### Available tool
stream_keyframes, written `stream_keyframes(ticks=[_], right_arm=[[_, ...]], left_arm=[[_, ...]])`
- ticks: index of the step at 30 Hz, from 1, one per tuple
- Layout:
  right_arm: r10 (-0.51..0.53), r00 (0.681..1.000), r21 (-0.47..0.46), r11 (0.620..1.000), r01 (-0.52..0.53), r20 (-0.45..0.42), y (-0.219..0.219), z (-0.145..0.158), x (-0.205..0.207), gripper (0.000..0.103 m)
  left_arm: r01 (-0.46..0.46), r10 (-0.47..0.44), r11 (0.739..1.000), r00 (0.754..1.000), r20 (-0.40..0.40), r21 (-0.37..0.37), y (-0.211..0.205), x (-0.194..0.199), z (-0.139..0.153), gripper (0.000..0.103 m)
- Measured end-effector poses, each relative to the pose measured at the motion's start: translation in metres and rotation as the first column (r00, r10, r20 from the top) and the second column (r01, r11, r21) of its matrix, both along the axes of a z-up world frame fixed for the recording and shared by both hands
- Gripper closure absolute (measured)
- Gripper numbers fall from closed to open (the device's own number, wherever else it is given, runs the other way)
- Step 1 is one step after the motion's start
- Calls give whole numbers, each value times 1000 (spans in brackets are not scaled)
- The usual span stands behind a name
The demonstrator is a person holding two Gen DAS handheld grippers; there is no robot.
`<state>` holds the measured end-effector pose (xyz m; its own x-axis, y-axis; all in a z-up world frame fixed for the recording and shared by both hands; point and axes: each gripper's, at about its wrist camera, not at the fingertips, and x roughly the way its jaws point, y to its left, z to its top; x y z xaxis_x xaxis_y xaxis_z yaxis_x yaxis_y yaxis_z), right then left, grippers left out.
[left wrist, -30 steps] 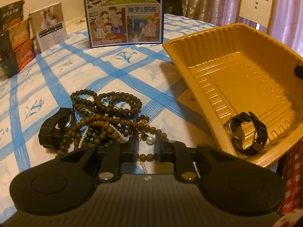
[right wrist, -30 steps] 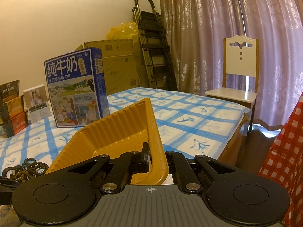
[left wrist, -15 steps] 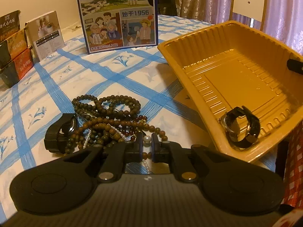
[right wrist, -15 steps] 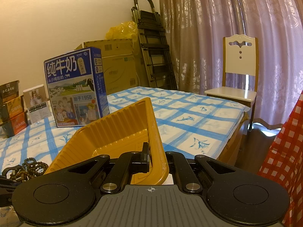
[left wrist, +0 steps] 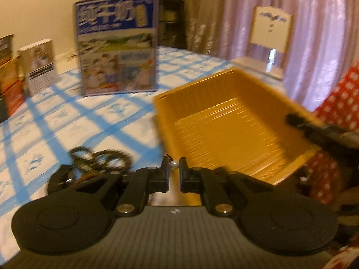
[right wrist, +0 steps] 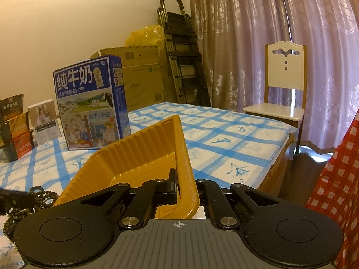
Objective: Organize jewelry
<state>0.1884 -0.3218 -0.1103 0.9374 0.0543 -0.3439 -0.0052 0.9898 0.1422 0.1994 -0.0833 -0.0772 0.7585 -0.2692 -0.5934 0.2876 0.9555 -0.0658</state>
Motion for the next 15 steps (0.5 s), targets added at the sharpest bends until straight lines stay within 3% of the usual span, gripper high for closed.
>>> stream_keyframes(ticks=[6, 15], right_arm=[[1, 1000, 0, 1000, -1, -1, 0, 0, 0, 98], [1, 1000, 2, 1000, -1, -3, 2, 0, 0, 98]], left_arm=[[110, -113, 990, 993, -29, -84, -38, 1, 2, 96], [119, -136, 982, 984, -112, -145, -61, 10, -18, 95]])
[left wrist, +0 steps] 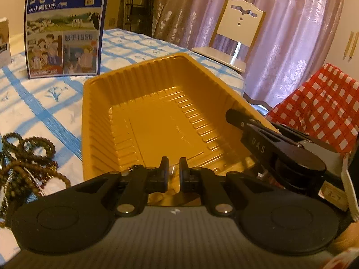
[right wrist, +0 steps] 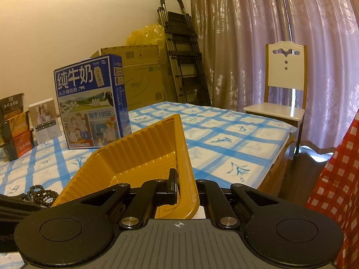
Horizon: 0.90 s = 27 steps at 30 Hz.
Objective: Organize jewelry
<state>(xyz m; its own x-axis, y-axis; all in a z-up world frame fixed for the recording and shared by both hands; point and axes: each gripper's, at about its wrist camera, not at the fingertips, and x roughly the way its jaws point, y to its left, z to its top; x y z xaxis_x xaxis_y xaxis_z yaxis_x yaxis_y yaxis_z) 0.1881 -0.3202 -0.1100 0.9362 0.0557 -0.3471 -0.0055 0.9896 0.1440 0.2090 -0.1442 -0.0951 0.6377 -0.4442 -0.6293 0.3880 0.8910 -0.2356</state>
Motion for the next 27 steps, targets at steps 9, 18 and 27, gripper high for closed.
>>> stream_keyframes(ticks=[9, 18, 27], right_arm=[[-3, 1000, 1, 1000, 3, -5, -1, -1, 0, 98], [-2, 1000, 0, 1000, 2, -3, -3, -1, 0, 98], [2, 1000, -8, 1000, -2, -3, -3, 1, 0, 98]], left_arm=[[-20, 23, 999, 996, 84, -43, 12, -21, 18, 83], [-227, 216, 970, 969, 124, 90, 96, -55, 20, 82], [-334, 327, 912, 943, 69, 238, 141, -46, -13, 82]])
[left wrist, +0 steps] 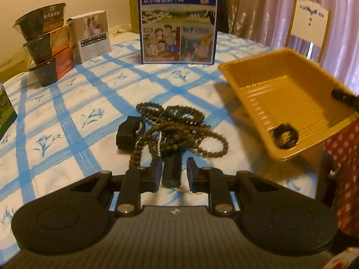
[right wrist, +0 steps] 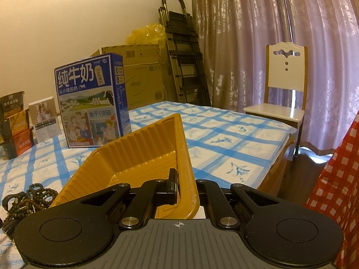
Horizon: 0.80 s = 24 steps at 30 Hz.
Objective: Organize jewelry
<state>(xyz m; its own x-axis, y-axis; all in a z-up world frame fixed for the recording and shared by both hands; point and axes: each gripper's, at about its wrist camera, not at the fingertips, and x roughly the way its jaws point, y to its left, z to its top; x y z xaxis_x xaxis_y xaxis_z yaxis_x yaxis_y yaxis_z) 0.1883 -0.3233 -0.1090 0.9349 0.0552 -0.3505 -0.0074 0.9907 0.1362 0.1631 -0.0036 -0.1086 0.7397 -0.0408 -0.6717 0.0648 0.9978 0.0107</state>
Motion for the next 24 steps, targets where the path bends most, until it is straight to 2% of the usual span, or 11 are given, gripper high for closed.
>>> stream_keyframes(ticks=[11, 18, 24], right_arm=[[0, 1000, 0, 1000, 0, 0, 1, 1, 0, 98], [0, 1000, -1, 1000, 0, 0, 1, 1, 0, 98], [1, 1000, 0, 1000, -1, 0, 1, 1, 0, 98]], left_arm=[[55, -52, 996, 998, -45, 68, -8, 23, -22, 82], [71, -66, 995, 995, -75, 75, -9, 38, -32, 83], [54, -50, 997, 995, -83, 52, -4, 28, -30, 83]])
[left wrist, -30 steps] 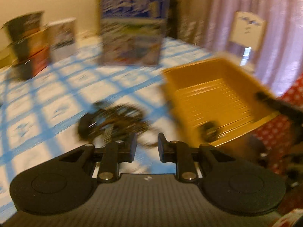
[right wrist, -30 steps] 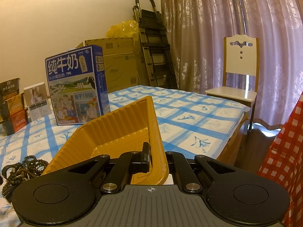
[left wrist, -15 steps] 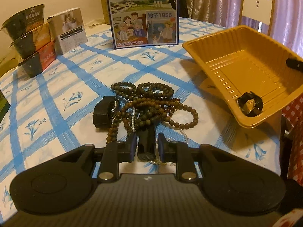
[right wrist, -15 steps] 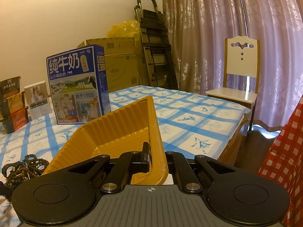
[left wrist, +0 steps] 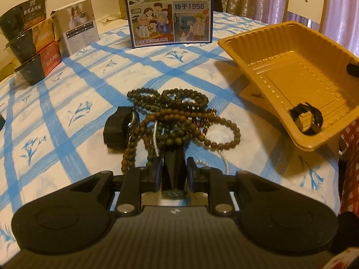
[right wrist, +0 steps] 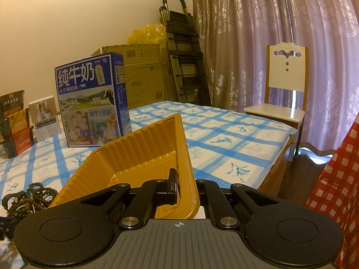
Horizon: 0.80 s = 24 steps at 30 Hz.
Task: Organize jewelry
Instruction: 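Grasp a black watch strap with the left tool and release it into the tray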
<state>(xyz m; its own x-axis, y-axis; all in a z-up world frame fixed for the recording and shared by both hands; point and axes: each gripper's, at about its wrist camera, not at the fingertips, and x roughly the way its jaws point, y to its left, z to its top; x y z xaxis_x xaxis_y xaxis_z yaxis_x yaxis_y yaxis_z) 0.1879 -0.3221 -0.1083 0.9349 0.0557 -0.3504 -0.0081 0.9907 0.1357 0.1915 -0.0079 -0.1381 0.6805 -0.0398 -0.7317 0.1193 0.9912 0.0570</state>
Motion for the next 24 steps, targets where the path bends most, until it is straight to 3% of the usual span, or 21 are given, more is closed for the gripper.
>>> stream_keyframes(ticks=[8, 14, 19, 24], right_arm=[[-1, 1000, -1, 1000, 1, -1, 0, 0, 0, 98], [-2, 1000, 0, 1000, 2, 0, 0, 0, 0, 98], [-1, 1000, 1, 1000, 1, -1, 1, 0, 0, 98], [4, 1000, -1, 1000, -4, 4, 2, 0, 0, 98]], left_arm=[[-27, 25, 998, 999, -38, -60, 10, -17, 4, 83], [-15, 13, 999, 998, -54, -47, 8, -4, 0, 83], [-43, 42, 998, 999, -30, -55, 12, -11, 4, 83], [-38, 40, 994, 999, 12, -104, 11, -16, 28, 83]])
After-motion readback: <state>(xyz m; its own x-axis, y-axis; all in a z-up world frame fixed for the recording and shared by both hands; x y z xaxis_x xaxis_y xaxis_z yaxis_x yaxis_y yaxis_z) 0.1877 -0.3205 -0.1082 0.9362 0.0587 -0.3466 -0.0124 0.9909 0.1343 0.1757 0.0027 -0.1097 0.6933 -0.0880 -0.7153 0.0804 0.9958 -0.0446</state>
